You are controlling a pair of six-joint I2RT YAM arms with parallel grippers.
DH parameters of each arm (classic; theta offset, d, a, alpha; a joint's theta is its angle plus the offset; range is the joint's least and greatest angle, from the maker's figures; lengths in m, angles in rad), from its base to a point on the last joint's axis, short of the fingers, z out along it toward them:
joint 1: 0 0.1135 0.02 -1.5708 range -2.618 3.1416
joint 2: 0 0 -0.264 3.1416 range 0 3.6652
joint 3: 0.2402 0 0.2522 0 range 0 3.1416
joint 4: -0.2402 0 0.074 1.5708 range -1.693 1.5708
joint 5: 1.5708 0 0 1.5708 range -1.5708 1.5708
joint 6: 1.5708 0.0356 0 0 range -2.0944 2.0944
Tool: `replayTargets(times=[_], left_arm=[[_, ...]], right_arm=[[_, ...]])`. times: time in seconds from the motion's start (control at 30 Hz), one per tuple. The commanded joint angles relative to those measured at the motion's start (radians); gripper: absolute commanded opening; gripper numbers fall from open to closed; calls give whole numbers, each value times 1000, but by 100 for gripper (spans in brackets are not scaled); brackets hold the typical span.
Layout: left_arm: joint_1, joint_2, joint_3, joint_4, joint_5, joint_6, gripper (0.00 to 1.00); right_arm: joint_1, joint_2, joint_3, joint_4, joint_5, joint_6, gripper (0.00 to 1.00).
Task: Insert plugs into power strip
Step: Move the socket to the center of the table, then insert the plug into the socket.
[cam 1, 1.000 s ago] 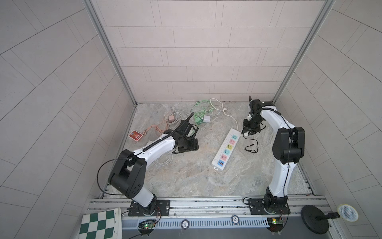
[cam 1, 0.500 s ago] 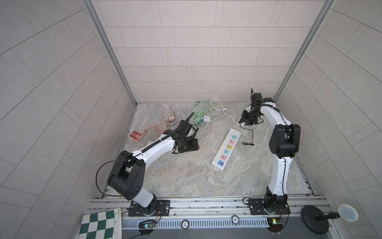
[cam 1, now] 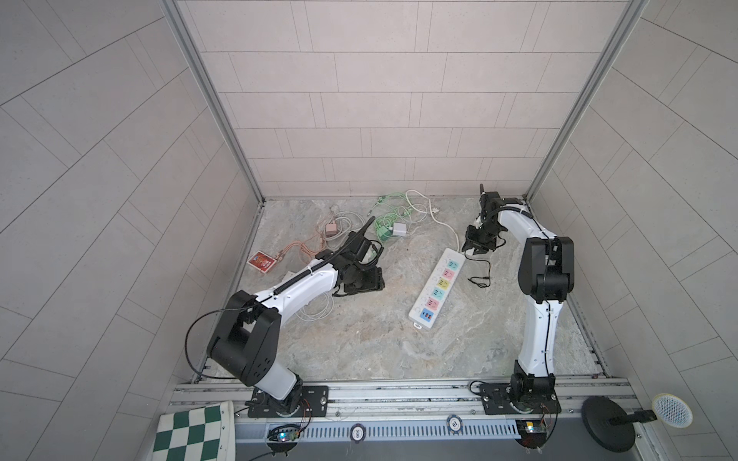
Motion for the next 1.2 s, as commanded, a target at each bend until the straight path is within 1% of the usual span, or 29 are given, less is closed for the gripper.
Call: replayTargets(times=[0.0,0.37,0.43,0.53,0.67,0.77,1.0,1.17], left_arm=[[-6,-8,17,-21,-11,26,70],[-2,33,73,-63,-55,65,70],[-2,30,69,-69,-64,66,70],[6,3,45,-75,-80,64,69],[40,-47,5,-87,-80,66,69],[64,-76,-21,-104,-79,75,69],[97,-169,-78,-143,-93,86,69],[104,-256,-149,-132,-91,51,69]], right_arm=[[27,-75,-82,-35,8,-29,0],[162,-377,-412,-101,14,-73,0],[192,-421,-449,-142,39,-96,0],[224,-492,-471,-189,120,-106,0],[271,-547,-451,-220,182,-96,0],[359,-530,-374,-301,287,-111,0],[584,-448,-241,-377,349,-171,0],[695,-378,-207,-440,365,-194,0]])
